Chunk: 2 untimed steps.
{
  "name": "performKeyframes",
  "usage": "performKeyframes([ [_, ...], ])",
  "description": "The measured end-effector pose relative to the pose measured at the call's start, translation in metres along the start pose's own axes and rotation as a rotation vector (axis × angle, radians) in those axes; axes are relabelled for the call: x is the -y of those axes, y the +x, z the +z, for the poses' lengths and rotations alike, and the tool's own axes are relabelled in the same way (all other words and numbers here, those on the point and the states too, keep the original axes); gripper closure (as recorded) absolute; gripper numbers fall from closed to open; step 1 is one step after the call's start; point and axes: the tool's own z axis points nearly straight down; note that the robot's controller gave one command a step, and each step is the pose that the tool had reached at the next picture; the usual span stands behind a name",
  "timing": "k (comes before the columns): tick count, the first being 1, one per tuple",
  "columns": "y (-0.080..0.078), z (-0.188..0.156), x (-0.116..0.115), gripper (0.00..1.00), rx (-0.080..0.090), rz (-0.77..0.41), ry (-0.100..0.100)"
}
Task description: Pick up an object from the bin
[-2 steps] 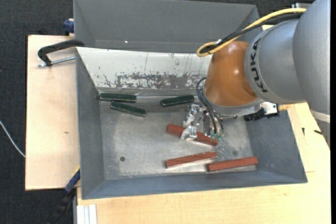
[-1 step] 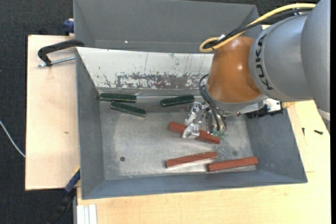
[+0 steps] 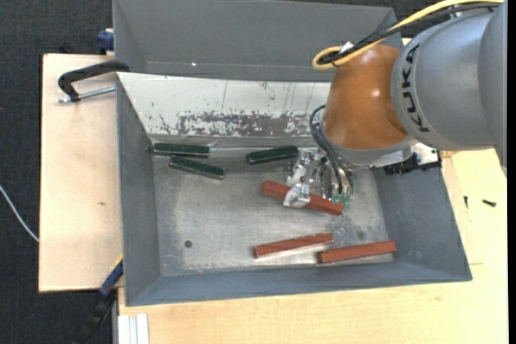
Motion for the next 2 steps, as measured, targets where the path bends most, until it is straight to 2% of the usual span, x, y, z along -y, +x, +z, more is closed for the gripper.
performKeyframes([
  [2,-0.001,-0.045,0.0,1.0,0.005,0.0,-0.001],
])
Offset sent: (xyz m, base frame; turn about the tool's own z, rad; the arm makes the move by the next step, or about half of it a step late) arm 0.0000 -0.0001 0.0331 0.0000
